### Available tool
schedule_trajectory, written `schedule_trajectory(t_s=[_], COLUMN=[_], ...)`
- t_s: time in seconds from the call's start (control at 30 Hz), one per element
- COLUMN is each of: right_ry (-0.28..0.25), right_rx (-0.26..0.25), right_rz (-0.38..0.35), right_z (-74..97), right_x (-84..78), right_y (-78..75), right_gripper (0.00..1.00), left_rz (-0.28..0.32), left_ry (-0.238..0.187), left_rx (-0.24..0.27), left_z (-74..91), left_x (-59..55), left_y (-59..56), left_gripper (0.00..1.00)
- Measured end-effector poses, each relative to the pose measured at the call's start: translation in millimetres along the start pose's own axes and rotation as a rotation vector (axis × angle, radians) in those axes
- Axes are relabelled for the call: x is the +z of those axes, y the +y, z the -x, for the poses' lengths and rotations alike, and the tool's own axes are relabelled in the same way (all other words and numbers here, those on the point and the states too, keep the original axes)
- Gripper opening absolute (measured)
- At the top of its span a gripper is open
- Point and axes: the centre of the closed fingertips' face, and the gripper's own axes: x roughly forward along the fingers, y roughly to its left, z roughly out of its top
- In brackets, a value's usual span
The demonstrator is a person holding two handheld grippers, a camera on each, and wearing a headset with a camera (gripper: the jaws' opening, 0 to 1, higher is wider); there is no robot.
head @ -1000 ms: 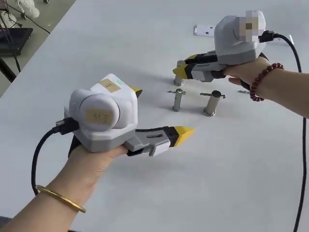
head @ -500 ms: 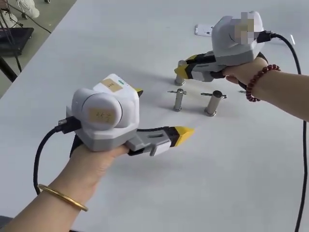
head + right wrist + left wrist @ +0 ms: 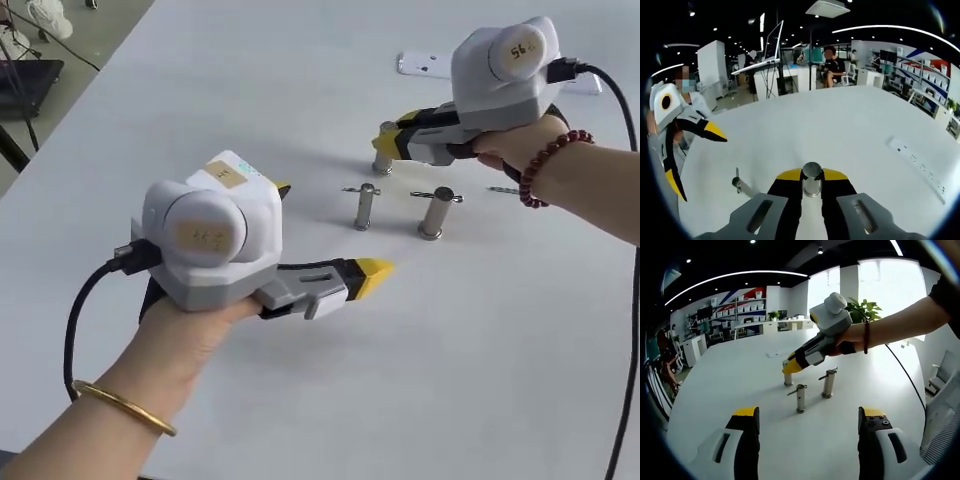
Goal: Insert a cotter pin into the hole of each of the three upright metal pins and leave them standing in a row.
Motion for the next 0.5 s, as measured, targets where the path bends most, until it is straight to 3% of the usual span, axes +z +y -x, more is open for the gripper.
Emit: schedule_trajectory(t_s=[0.5], right_ry=[0.045], right_rx=[-0.069], right_rz=[-0.019], right_z=[53.0], right_x=[-33.5], right_y=[-17.6], right_gripper=[0.08], left_rz=[-0.014], left_ry=[-0.007], left_rx=[-0.016], left_z=[-1.4], left_x=[2.5], left_y=[-4.0], left_gripper=[0.83])
